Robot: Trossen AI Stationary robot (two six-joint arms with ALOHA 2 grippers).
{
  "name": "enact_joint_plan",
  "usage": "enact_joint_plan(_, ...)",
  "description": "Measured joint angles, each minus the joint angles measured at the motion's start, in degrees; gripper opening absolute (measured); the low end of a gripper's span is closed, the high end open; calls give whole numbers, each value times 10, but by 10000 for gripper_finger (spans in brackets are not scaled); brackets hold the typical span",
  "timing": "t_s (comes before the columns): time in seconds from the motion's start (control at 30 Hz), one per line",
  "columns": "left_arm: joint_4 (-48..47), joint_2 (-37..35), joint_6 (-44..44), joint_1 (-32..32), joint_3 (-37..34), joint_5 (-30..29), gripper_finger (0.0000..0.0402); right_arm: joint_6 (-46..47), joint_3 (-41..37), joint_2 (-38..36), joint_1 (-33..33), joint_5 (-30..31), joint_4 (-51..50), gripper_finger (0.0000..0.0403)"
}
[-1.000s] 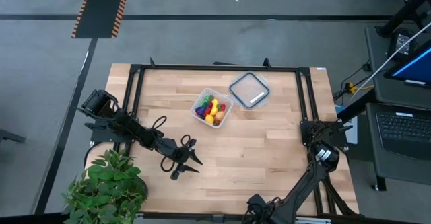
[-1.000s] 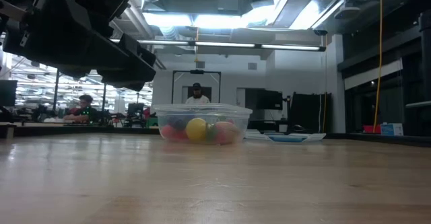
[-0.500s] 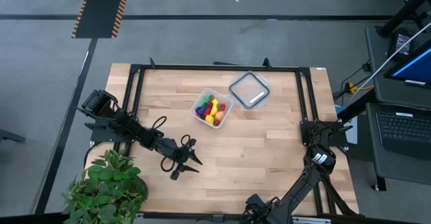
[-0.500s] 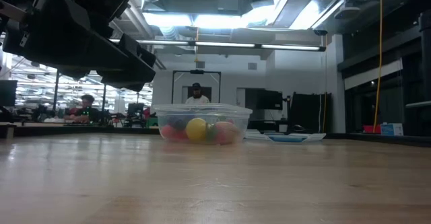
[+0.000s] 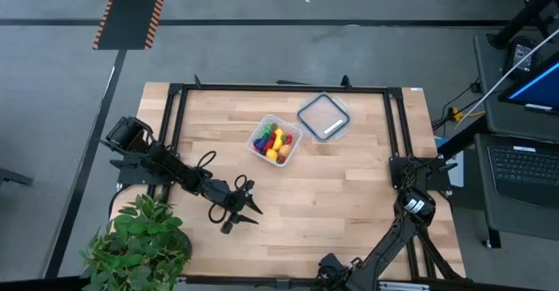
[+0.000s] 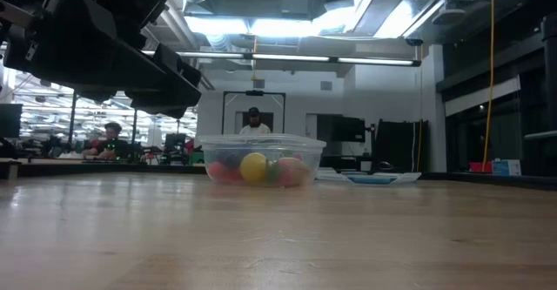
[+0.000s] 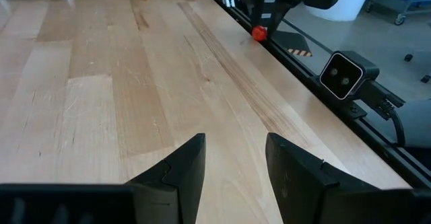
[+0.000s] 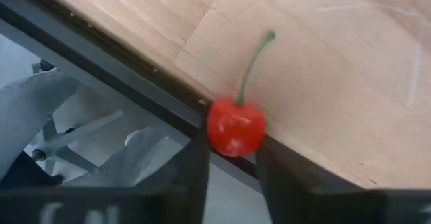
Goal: Pick and placing Produce into tupperware
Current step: Put the red cherry into the transparent container
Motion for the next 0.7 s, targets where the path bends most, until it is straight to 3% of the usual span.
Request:
enact_joint_plan(0.2,0,0,0,0,0,0,149,-2,0,0,0,-2,1,44)
enact_joint_plan(0.37,0,0,-9,0,0,0,149,-5,0,0,0,-2,13,24)
enact_joint_plan(0.5,0,0,-9,0,0,0,149,-30,-1,0,0,-2,26,52)
enact_joint_plan(0.7,0,0,-10,0,0,0,149,-34,0,0,0,0,26,149)
